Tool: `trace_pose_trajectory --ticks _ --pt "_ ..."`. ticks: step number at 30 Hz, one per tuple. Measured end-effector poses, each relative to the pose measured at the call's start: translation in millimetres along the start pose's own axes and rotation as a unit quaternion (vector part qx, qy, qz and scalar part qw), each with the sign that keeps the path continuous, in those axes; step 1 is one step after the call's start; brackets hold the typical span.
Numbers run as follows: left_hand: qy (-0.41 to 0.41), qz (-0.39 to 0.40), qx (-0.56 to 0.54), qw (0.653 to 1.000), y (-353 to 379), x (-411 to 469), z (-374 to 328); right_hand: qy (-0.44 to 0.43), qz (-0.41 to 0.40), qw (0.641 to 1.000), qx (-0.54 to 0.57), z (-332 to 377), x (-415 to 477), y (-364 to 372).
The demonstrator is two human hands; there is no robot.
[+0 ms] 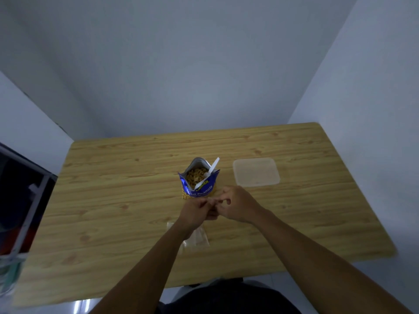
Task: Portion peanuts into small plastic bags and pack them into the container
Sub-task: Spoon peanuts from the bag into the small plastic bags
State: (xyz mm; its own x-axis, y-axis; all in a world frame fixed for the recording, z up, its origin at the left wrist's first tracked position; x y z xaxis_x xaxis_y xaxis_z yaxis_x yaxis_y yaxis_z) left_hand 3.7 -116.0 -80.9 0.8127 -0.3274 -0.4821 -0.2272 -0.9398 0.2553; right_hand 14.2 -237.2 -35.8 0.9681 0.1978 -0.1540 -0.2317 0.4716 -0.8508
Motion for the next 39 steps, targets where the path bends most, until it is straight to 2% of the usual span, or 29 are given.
trace_pose_trajectory --ticks 9,14,18,21,29,32,36,39 --pt "0.074 -0.006 0.123 0.99 -0.2 -0.1 -14.5 -0.041 0.025 0.999 -0.022 9.7 1.8 -4.2" --pt "0.112 -0.024 0.246 0.963 -0.1 -6.0 -25.0 -0.002 0.014 1.0 -0.012 -5.7 6.0 -11.9" --pt "0.104 -0.028 0.279 0.954 4.2 -8.1 -27.5 0.027 0.0 1.0 0.008 -8.1 8.0 -18.9" --pt "0.102 -0.028 0.266 0.958 6.1 -8.6 -32.3 0.03 0.021 0.999 0.034 -6.8 9.6 -16.2" --pt "0.031 0.037 0.268 0.962 14.6 -11.2 -27.1 0.035 0.03 0.999 0.027 -1.6 12.8 -21.4" --pt "0.115 -0.006 0.319 0.941 7.1 -13.1 -42.0 0.048 0.003 0.997 0.057 -2.5 15.8 -29.0" --pt "0.274 -0.048 0.397 0.875 5.2 -26.2 -61.6 0.074 -0.035 0.991 0.103 -5.5 19.5 -41.6" --pt "0.314 -0.048 0.417 0.851 13.1 -29.2 -62.3 0.084 -0.041 0.985 0.146 -2.5 22.6 -42.2"
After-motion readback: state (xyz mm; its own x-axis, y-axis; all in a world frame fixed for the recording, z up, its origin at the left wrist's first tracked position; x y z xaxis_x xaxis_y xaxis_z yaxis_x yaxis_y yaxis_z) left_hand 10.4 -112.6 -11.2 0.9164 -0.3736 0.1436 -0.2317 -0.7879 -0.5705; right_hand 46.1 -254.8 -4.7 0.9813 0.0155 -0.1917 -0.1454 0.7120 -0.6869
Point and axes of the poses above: each hand's wrist, its own x-axis towards the middle knuckle, its own y-axis out of the palm, z = x × y, the point moved 10 cm from there along x, towards the middle knuckle, and after that the axes turned 13 degrees about -x, right-handed, at the moved point
